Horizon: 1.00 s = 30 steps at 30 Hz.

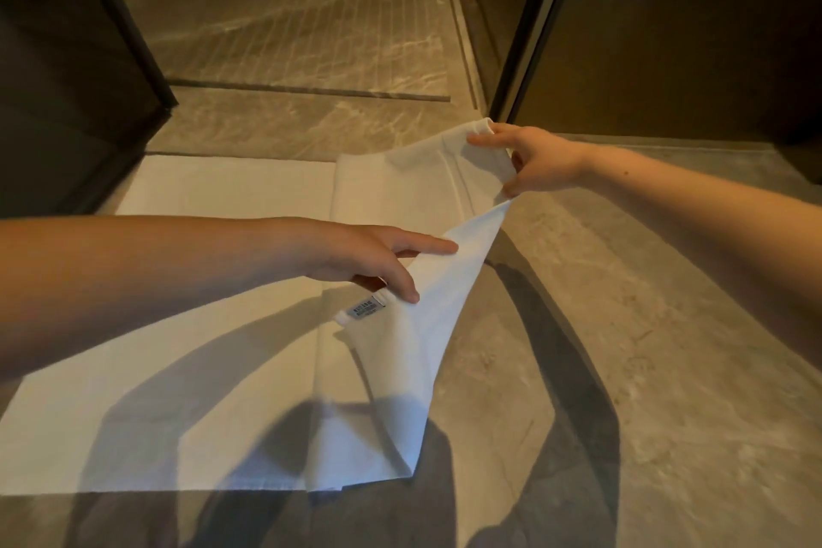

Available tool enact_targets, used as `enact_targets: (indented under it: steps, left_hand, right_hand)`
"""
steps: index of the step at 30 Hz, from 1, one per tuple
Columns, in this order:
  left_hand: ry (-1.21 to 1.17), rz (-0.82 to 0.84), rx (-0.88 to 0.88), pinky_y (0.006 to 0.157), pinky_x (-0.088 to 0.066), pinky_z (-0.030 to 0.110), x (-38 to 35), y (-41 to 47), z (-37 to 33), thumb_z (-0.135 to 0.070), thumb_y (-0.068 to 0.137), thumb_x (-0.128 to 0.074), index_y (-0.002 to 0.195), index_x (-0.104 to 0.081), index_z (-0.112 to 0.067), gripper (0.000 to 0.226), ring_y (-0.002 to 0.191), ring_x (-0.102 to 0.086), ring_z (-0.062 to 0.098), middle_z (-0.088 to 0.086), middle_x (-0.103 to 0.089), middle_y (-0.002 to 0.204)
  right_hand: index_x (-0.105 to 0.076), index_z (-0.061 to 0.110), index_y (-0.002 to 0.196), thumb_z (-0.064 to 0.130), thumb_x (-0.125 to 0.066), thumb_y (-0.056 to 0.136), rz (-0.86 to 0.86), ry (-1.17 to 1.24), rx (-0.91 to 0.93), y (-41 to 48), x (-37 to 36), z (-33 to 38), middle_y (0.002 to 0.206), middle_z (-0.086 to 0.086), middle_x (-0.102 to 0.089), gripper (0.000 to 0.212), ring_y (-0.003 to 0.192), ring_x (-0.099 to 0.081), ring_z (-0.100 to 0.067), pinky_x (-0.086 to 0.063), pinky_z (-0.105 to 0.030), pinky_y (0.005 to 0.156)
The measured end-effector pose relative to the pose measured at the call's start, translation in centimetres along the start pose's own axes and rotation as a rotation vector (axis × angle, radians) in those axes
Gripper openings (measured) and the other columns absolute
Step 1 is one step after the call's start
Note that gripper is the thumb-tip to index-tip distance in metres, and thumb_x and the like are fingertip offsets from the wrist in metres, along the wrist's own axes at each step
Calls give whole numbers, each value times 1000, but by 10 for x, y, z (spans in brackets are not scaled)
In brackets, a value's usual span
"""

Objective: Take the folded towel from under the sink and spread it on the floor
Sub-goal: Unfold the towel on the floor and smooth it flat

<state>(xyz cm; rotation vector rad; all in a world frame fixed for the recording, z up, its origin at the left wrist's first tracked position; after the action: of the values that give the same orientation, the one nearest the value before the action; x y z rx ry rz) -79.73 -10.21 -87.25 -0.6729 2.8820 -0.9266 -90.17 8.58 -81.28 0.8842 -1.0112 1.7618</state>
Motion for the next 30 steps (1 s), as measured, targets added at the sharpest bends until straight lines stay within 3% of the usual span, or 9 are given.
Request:
enact_targets:
  steps: [12,16,19,23,24,25,26,27,30]
  left_hand:
    - [-104,139,49,112,-37,34,-25,74,-8,-4,76,-72,131,-56,-50,74,141,-30,3,-20,-28,155]
    - [-426,191,-59,110,-32,37,-57,102,-6,-2,74,-66,131,-60,-42,69,138,-42,14,-14,-41,152]
    - [-549,193,-97,100,-42,30,-86,121,3,1,75,-64,131,-60,-41,69,135,-46,16,-11,-49,147]
    - [-378,-39,-120,85,-44,11,-89,141,20,8,79,-63,131,-60,-38,70,102,-59,-17,-21,-53,134]
    - [-302,-101,-144,74,-45,5,-87,143,21,11,79,-62,134,-59,-30,69,100,-59,-13,-19,-56,127]
    - [-212,-158,-167,64,-43,3,-84,143,21,13,80,-61,137,-57,-23,68,103,-54,-6,-15,-33,126]
    - [-113,-208,-182,61,-44,5,-83,144,20,14,80,-62,138,-55,-20,67,107,-48,3,-7,-55,106]
    - [-19,-246,-188,67,-47,9,-82,144,20,12,81,-62,139,-54,-20,67,111,-48,14,-7,-52,134]
    - [61,-273,-189,78,-47,19,-87,146,19,10,81,-62,140,-52,-23,68,121,-52,23,-6,-44,146]
  right_hand:
    - [-34,41,148,10,-76,81,54,-82,-143,-1,-6,-82,159,6,-22,84,144,-24,-25,-32,-41,111]
    - [-38,44,145,9,-74,83,68,-17,-221,-13,4,-117,159,7,-23,80,143,-27,-25,-40,-28,96]
    - [-38,45,144,7,-73,82,123,-7,-285,-22,-5,-134,159,6,-23,81,142,-30,-25,-42,-23,87]
    - [-32,37,150,10,-75,82,119,-111,-362,-33,-27,-152,162,3,-16,85,146,-21,-27,-30,-38,112]
    - [-30,33,152,9,-74,82,104,-126,-361,-35,-33,-155,163,1,-13,86,147,-19,-27,-27,-39,115]
    - [-28,30,153,7,-74,83,89,-124,-359,-37,-39,-159,163,-1,-10,86,147,-17,-28,-26,-39,115]
    - [-27,27,153,5,-73,83,74,-111,-362,-39,-45,-162,164,-2,-8,87,148,-16,-28,-26,-38,115]
    - [-26,25,154,4,-72,84,59,-97,-366,-40,-50,-165,164,-3,-7,87,148,-16,-29,-27,-38,115]
    - [-24,23,154,2,-71,84,27,-131,-352,-41,-59,-167,164,-5,-6,88,148,-17,-31,-29,-36,114]
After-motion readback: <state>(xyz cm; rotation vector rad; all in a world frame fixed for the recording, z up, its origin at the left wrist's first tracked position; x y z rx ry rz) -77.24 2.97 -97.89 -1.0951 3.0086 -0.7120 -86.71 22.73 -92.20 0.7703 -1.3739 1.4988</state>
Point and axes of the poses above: each hand's wrist, its own y-axis towards the middle knuckle, its own x-axis out of the back of the hand, z = x × y, the point moved 9 cm from there along y, towards the middle knuckle
